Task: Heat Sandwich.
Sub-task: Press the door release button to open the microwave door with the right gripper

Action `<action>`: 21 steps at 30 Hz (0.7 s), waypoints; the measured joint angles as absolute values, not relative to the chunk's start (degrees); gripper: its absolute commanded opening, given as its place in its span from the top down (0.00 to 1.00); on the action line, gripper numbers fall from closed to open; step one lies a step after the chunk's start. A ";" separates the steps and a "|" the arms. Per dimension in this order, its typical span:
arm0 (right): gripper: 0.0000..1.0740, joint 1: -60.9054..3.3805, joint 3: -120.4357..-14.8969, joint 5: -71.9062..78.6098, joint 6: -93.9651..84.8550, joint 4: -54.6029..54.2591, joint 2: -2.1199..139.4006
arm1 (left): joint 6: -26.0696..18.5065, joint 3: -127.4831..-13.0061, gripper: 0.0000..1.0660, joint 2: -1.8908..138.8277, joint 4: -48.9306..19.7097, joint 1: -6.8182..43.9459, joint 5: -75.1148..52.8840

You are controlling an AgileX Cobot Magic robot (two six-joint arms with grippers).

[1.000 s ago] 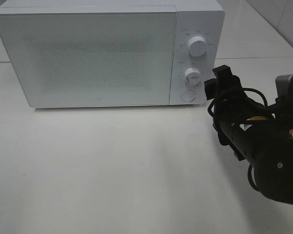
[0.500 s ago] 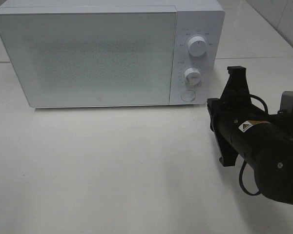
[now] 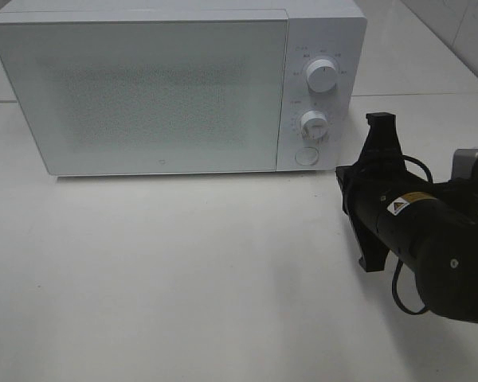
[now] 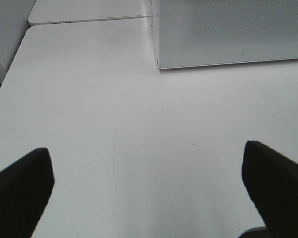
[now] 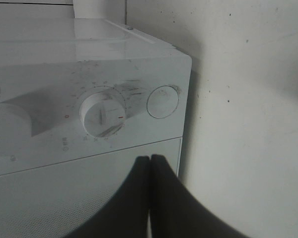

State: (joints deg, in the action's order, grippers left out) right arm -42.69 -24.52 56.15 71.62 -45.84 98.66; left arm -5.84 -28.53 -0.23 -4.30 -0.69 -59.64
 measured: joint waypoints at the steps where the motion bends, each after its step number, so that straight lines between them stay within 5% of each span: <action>1: 1.00 -41.37 -25.21 55.06 72.59 -43.77 99.47 | -5.84 -28.53 0.08 -0.23 -4.30 -0.69 -59.64; 21: 1.00 -31.68 -36.04 49.68 77.06 -31.05 110.18 | -5.84 -28.53 0.08 -0.23 -4.30 -0.69 -59.64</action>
State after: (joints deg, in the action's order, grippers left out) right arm -31.68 -36.04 49.68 77.06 -31.05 110.18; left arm -5.84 -28.53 -0.23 -4.30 -0.69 -59.64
